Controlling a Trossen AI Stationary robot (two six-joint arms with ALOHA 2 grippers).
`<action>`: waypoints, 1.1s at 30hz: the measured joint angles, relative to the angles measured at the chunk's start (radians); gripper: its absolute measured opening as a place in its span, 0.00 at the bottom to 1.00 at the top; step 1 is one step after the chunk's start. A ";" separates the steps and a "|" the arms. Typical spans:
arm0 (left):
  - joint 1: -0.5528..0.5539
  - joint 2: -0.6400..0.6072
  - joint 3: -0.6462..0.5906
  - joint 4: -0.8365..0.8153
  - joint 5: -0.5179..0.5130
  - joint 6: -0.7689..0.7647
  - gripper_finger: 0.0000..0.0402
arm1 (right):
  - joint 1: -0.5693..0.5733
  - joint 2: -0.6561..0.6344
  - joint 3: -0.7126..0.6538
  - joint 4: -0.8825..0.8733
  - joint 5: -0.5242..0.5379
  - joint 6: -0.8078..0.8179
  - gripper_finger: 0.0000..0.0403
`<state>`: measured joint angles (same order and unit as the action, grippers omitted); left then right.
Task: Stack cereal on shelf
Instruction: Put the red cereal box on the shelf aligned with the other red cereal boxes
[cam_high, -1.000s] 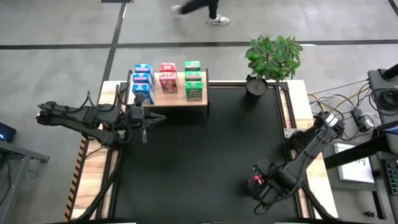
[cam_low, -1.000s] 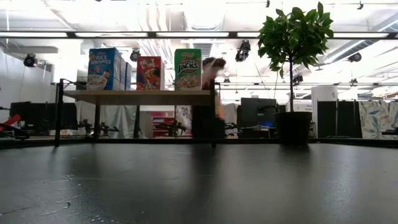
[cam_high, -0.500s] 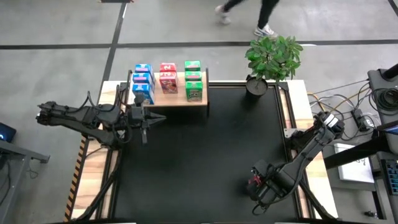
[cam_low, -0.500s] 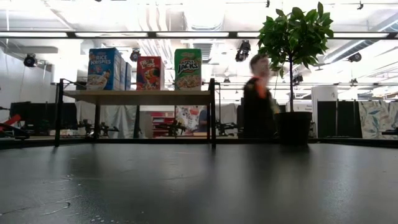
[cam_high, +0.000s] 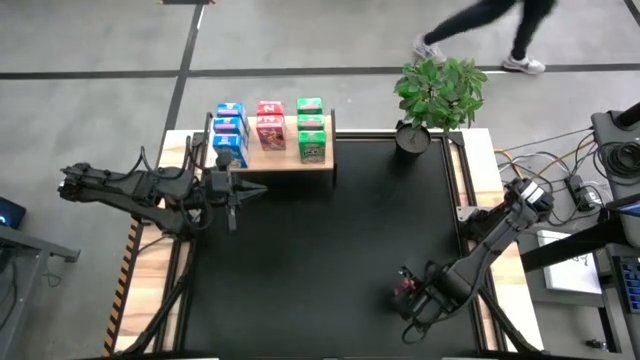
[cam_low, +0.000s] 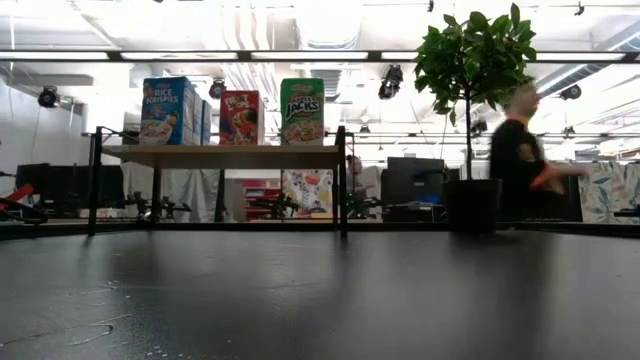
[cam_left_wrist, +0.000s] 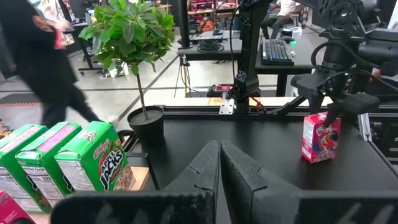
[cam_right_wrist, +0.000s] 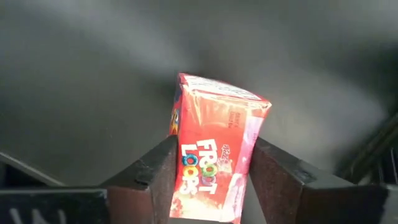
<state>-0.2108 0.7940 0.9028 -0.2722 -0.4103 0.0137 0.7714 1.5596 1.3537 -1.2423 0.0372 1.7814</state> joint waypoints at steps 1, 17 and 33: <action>0.000 0.000 0.000 0.003 0.000 0.001 0.00 | -0.007 -0.002 0.000 0.001 0.019 -0.018 0.43; 0.000 -0.051 -0.061 0.069 0.001 0.044 0.00 | -0.332 0.005 0.199 0.183 0.206 -0.747 0.42; 0.000 -0.296 -0.200 0.132 0.001 0.085 0.00 | -0.613 0.093 0.549 0.359 0.220 -1.520 0.42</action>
<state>-0.2106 0.4977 0.7030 -0.1402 -0.4095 0.0983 0.1581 1.6525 1.9032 -0.8830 0.2568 0.2613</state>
